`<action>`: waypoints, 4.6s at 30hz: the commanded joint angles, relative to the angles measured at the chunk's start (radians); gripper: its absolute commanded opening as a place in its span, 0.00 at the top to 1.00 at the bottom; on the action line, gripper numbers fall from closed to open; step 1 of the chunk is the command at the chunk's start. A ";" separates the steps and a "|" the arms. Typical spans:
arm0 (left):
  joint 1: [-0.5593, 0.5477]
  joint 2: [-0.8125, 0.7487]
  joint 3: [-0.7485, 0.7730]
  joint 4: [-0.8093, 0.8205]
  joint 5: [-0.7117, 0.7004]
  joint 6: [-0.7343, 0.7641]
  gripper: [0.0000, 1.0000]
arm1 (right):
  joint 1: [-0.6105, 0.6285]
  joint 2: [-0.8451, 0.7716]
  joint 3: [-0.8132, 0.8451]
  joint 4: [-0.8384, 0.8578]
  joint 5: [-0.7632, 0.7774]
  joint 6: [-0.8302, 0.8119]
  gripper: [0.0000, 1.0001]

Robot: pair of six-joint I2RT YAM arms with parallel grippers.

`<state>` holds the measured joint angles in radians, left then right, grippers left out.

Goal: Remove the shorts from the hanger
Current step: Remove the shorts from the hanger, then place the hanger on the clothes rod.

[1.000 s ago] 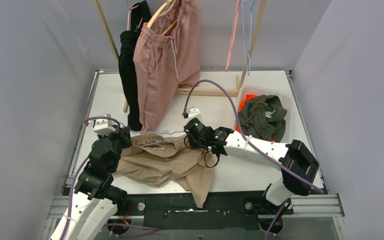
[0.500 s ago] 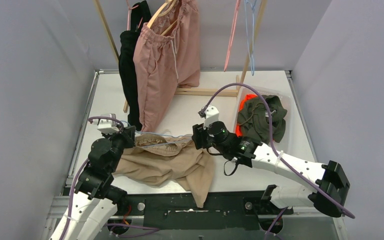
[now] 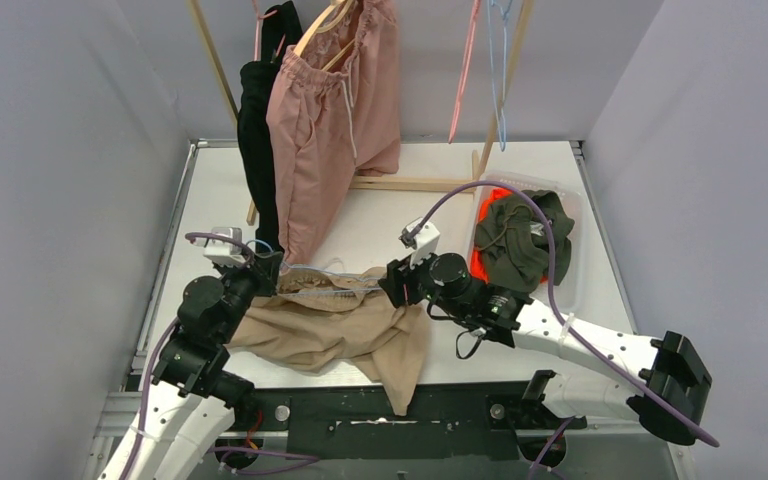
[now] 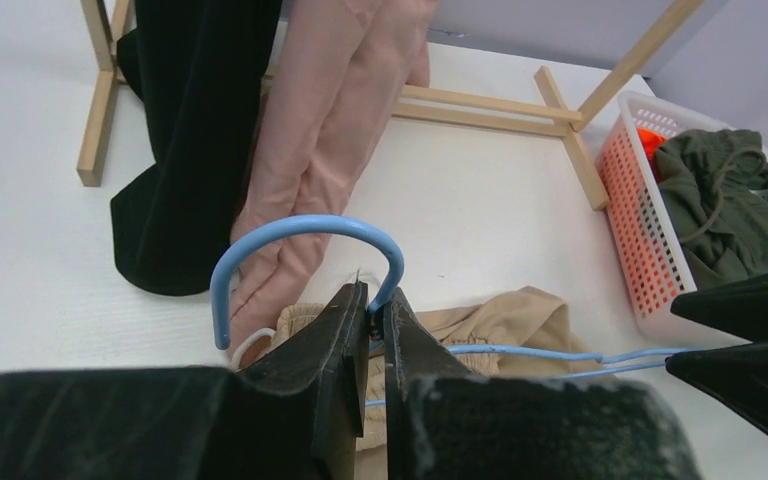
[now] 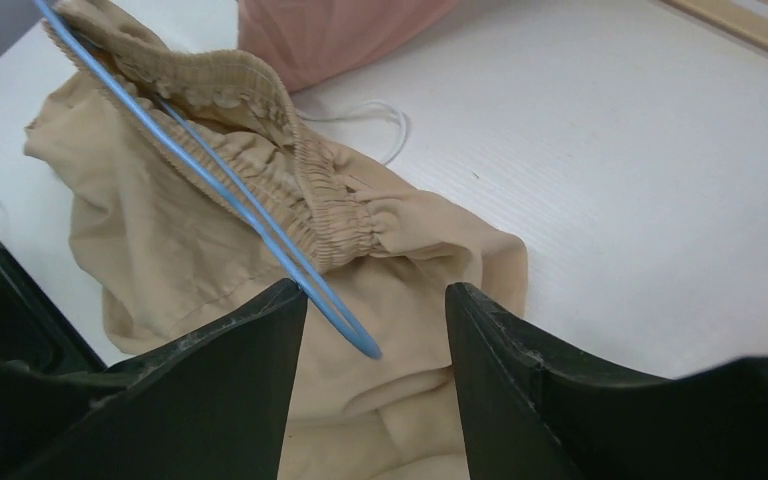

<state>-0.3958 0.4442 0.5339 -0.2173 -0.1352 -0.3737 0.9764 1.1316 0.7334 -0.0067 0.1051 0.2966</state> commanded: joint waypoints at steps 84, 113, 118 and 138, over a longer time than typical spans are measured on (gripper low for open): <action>0.015 -0.008 0.047 -0.029 -0.132 0.050 0.28 | 0.240 0.055 0.494 -0.116 1.009 -0.056 1.00; 0.029 0.001 0.040 -0.017 -0.113 0.045 0.28 | 0.054 0.176 0.655 0.430 0.743 -0.481 1.00; 0.035 0.002 0.040 -0.014 -0.111 0.045 0.28 | 0.054 0.163 0.668 0.450 0.706 -0.493 1.00; 0.029 -0.054 0.024 -0.008 -0.115 0.038 0.28 | -0.025 0.273 0.837 0.478 0.799 -0.584 1.00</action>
<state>-0.3649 0.4038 0.5541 -0.2668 -0.2543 -0.3298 0.9817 1.4055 1.5002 0.4599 0.9188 -0.3035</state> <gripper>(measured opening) 0.722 0.068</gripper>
